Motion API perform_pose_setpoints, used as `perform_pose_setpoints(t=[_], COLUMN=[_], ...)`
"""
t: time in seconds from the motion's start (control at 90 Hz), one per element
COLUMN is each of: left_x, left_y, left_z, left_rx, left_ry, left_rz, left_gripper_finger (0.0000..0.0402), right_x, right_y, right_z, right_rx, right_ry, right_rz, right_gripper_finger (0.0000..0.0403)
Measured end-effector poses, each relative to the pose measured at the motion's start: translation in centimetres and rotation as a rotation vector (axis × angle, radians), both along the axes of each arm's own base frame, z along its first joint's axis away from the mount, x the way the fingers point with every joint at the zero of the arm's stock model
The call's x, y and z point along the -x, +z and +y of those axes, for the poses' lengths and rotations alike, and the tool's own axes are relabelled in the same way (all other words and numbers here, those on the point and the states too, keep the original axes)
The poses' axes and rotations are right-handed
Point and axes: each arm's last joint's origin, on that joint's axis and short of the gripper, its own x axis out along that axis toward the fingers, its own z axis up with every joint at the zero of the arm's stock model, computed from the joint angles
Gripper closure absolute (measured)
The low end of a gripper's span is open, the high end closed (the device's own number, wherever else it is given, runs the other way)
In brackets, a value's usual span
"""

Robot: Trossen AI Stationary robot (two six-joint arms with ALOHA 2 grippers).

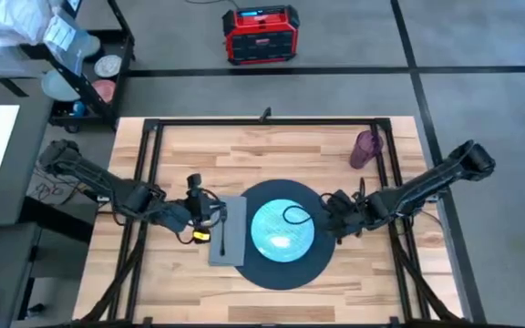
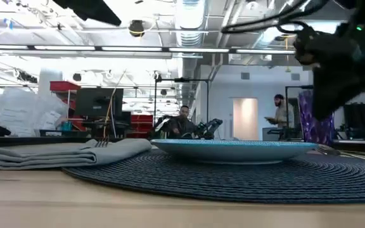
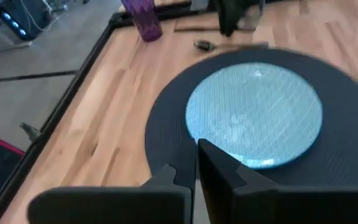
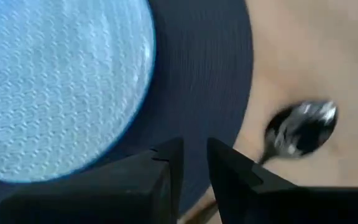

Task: Set table place
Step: Put the black table knife on the tablemat to the right side of the blue plate

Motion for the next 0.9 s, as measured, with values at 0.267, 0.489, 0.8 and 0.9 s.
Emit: perform_pose_setpoints(t=[0.267, 0.489, 0.8, 0.9], left_x=[-0.1, -0.1, -0.1, -0.1], left_y=[-0.1, -0.1, 0.0, 0.0], left_z=[0.0, 0.0, 0.0, 0.0], left_rx=[-0.022, -0.017, -0.006, -0.006], left_ry=[-0.007, -0.005, -0.002, -0.002], left_rz=[0.01, 0.009, 0.002, 0.002], left_gripper_finger=[0.0401, 0.0401, 0.0401, 0.0401], right_x=[1.0, 1.4, 2.5, 1.8], right_y=[-0.5, -0.6, -3.8, -3.6], right_z=[-0.3, 0.0, -0.7, -0.3], right_rx=[0.004, -0.02, -0.098, -0.127], right_ry=[-0.106, -0.155, -0.214, -0.177], right_rz=[0.088, 0.1, 0.069, -0.009], right_gripper_finger=[0.0343, 0.0343, 0.0343, 0.0343])
